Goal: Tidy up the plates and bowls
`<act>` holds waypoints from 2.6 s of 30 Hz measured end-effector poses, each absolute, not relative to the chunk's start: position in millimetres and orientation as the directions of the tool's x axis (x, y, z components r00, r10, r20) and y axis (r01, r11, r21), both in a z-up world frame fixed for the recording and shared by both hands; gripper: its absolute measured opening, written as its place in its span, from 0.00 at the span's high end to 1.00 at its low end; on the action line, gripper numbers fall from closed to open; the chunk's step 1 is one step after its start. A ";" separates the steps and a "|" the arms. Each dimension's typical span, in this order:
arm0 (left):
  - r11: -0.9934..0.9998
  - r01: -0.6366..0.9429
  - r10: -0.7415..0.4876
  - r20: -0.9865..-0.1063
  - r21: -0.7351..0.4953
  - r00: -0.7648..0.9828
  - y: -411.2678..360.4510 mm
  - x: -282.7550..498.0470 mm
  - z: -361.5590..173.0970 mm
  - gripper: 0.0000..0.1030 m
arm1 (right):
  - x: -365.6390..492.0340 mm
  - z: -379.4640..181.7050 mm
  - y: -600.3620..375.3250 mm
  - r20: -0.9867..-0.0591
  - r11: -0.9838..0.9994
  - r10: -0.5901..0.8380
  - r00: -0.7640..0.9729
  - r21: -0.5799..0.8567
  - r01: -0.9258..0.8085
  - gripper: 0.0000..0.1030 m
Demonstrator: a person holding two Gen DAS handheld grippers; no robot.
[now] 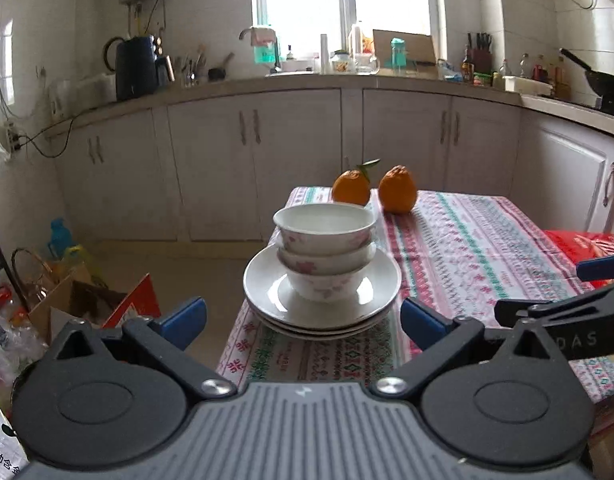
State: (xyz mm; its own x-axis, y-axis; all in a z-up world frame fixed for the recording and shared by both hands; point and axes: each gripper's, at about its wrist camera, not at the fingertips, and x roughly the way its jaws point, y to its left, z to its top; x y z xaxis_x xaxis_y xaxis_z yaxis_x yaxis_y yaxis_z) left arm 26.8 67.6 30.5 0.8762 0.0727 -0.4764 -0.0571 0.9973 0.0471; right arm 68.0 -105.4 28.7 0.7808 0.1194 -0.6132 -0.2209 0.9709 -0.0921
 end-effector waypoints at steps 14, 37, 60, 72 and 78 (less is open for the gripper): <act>0.996 -0.088 0.083 -0.453 0.010 0.887 60.2 14.2 36.5 0.01 | 41.1 40.5 -103.2 -0.536 0.976 0.076 0.841 -0.134 -0.174 0.00; 0.993 -0.115 0.106 -0.461 0.008 0.881 59.3 13.1 33.0 0.01 | 41.4 39.0 -99.8 -0.541 0.976 0.075 0.838 -0.132 -0.173 0.00; 0.993 -0.121 0.112 -0.458 0.008 0.882 59.2 11.6 33.9 0.01 | 41.5 38.8 -99.7 -0.539 0.978 0.070 0.840 -0.131 -0.165 0.00; 0.992 -0.125 0.114 -0.456 0.007 0.883 56.8 10.5 34.8 0.01 | 40.8 38.9 -100.0 -0.533 0.979 0.069 0.843 -0.128 -0.160 0.00; 0.992 -0.126 0.115 -0.455 0.007 0.883 56.9 10.6 34.8 0.01 | 40.4 39.5 -100.3 -0.531 0.979 0.068 0.844 -0.126 -0.158 0.00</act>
